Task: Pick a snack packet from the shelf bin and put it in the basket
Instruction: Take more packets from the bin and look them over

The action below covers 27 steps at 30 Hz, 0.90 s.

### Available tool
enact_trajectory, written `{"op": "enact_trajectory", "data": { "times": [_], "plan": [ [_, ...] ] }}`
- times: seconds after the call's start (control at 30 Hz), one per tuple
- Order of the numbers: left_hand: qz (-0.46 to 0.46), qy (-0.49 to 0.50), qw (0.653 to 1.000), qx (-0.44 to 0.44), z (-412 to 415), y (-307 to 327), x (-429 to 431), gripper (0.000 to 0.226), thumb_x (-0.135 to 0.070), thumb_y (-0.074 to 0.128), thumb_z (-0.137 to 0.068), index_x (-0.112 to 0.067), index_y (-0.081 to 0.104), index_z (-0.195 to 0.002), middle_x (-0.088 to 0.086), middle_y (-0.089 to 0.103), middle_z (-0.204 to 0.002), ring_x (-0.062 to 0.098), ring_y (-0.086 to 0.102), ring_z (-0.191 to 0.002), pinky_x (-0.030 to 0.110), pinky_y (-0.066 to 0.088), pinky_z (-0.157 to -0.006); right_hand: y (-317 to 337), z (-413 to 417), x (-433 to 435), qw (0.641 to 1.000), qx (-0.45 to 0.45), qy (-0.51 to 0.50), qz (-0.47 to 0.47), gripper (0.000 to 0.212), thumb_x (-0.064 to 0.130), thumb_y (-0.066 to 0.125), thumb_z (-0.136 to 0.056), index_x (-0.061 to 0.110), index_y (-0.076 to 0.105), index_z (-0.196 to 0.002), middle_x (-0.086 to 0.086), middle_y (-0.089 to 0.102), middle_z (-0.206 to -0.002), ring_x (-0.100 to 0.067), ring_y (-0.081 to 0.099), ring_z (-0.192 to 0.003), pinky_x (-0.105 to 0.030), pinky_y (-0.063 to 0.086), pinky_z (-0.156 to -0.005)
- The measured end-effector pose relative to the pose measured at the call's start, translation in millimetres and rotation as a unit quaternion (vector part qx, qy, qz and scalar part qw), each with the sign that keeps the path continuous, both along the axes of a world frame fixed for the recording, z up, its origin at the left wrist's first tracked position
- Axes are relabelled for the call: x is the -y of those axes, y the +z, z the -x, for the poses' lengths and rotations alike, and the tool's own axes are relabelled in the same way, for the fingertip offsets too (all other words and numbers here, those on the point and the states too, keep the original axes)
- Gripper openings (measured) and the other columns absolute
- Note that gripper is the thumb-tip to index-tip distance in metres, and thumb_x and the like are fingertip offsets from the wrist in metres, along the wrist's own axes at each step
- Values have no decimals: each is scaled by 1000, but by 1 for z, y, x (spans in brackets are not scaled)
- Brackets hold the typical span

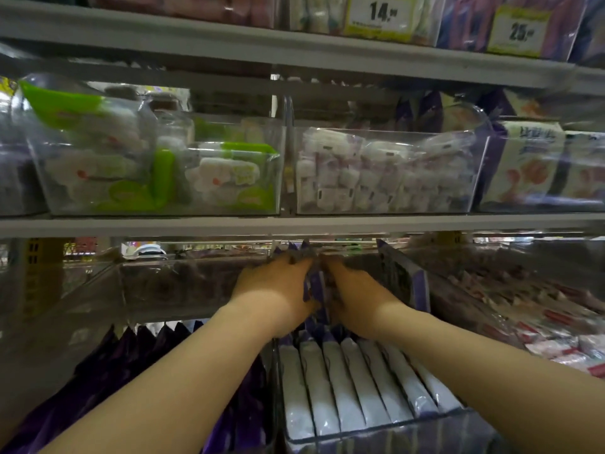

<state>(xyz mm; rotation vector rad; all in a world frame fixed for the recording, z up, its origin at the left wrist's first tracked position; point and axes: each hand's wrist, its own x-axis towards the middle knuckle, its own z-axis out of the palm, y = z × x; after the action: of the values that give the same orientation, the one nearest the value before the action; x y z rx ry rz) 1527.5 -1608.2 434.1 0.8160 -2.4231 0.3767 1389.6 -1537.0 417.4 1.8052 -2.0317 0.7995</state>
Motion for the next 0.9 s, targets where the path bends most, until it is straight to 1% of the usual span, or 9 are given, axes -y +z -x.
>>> {"op": "enact_trajectory", "data": {
  "times": [0.07,0.13,0.23,0.33,0.4,0.5,0.63,0.8,0.9],
  "plan": [
    [93,10,995,44,4,6,1,74,-59,54,-86,-39,19,-148,-5,27,-156,26,31,-140,50,23,-113,4,5,-7,999,-18,-5,-33,68,19,57,-91,24,22,-149,-12,54,-136,-32,56,-119,-42,48,-98],
    [129,-15,989,73,8,12,3,73,-58,52,-89,-36,19,-150,-6,21,-159,24,24,-144,49,18,-115,9,13,-14,998,-40,-4,-53,68,20,58,-90,27,24,-149,-11,51,-140,-30,54,-122,-35,47,-97],
    [93,-59,990,86,10,13,7,64,-53,53,-91,-38,26,-147,-7,30,-156,25,39,-135,40,37,-108,12,30,-33,995,-102,4,2,56,23,59,-87,39,43,-138,3,51,-142,-21,51,-124,-31,45,-100],
    [76,-69,992,70,12,10,10,59,-53,53,-90,-37,33,-143,-5,41,-149,24,50,-125,37,44,-99,17,57,-56,966,-197,-122,116,48,33,59,-84,37,53,-131,3,56,-135,-25,51,-121,-35,45,-98],
    [60,-65,995,53,13,9,11,55,-53,54,-89,-35,38,-139,-3,49,-141,23,54,-119,34,45,-91,22,73,-65,963,-180,-187,76,57,39,57,-85,38,42,-140,1,49,-141,-28,45,-127,-37,43,-102],
    [47,-54,996,43,14,8,11,52,-54,54,-89,-34,40,-135,-2,51,-138,24,55,-117,33,45,-87,21,84,-69,970,-128,-198,-51,73,42,55,-89,46,13,-149,-3,44,-147,-32,42,-132,-40,40,-106],
    [53,-57,996,46,13,7,11,53,-55,51,-91,-40,35,-139,-4,51,-139,22,55,-116,33,47,-86,15,81,-66,961,-166,-210,-64,74,42,49,-94,48,-1,-149,-6,31,-155,-37,33,-137,-43,27,-112],
    [72,-57,995,46,10,7,8,51,-59,49,-91,-46,36,-138,-9,54,-135,16,57,-113,29,45,-81,21,70,-72,970,-145,-192,4,53,31,44,-96,45,27,-144,-9,54,-137,-34,54,-120,-38,44,-98],
    [78,-47,994,57,11,11,2,53,-60,50,-89,-44,38,-137,-7,56,-131,18,57,-111,28,41,-74,17,58,-91,973,-137,-182,32,52,31,45,-96,46,30,-143,-9,60,-124,-34,60,-107,-39,51,-87]
  ]
}}
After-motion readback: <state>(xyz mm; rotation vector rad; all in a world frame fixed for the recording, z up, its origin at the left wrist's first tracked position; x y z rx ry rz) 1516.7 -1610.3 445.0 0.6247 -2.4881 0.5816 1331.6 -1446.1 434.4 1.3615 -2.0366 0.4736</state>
